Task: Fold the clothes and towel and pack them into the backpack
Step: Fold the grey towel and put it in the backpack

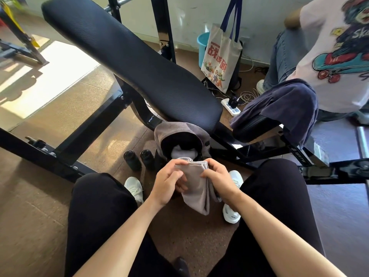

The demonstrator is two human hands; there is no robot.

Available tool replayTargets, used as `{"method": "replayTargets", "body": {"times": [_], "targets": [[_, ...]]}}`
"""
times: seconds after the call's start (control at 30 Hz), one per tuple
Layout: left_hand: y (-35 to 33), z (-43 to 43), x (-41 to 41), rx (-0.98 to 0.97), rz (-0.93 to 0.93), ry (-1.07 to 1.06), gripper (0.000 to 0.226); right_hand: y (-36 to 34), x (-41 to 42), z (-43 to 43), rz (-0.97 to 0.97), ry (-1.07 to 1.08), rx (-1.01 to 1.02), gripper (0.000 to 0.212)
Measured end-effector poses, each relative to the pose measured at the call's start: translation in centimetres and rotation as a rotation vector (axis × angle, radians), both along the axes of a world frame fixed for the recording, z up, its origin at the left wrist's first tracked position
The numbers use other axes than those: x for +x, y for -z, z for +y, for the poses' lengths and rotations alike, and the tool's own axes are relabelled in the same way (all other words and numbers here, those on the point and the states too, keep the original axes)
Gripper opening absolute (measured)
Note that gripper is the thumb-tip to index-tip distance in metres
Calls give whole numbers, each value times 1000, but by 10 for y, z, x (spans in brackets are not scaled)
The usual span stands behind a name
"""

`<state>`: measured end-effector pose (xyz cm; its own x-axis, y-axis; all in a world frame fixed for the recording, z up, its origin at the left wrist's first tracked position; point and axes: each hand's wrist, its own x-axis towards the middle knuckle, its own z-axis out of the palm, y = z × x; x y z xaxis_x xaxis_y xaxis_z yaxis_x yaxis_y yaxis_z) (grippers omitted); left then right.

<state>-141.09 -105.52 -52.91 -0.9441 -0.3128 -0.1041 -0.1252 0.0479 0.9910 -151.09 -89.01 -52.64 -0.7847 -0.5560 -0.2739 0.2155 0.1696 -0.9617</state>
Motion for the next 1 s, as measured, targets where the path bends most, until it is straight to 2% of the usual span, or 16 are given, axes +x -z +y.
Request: {"method": "replayTargets", "body": {"times": [0.07, 0.1, 0.13, 0.2, 0.23, 0.3, 0.37, 0.47, 0.53, 0.63, 0.67, 0.77, 0.87, 1.0], "targets": [[4, -7, -3, -94, 19, -206, 27, -6, -3, 2, -140, 14, -102, 35], [5, -11, -3, -107, 3, -277, 29, -10, -4, 4, -204, 13, -145, 41], [4, -14, -3, -93, -30, -303, 40, -14, -6, 6, -271, 10, -189, 46], [0, -18, -2, 77, -117, -197, 65, -19, -10, 10, -413, 11, -263, 48], [-3, -16, -1, 191, -152, -102, 70, -20, -12, 12, -462, 21, -281, 46], [-7, -8, 1, 300, -217, 40, 63, -17, -16, 14, -492, 52, -259, 41], [-7, 0, 1, 268, -264, 37, 47, -12, -18, 12, -433, 116, -158, 32], [1, 1, -1, 121, -276, -80, 41, -6, -10, 9, -295, 128, -24, 27], [5, 1, -2, 66, -235, -129, 36, -3, -1, 9, -200, 48, 56, 49], [10, 0, -3, -14, -221, -204, 31, -1, 6, 10, 13, -67, 108, 104], [12, -1, -3, -41, -224, -226, 31, 0, 5, 10, 92, -105, 97, 110], [15, -6, -4, -78, -236, -273, 32, -2, 1, 11, 266, -263, 118, 101], [16, -8, -4, -97, -239, -291, 31, 2, 3, 12, 330, -370, 232, 86], [19, -7, -4, -139, -230, -271, 29, 11, 4, 11, 389, -389, 351, 95]]}}
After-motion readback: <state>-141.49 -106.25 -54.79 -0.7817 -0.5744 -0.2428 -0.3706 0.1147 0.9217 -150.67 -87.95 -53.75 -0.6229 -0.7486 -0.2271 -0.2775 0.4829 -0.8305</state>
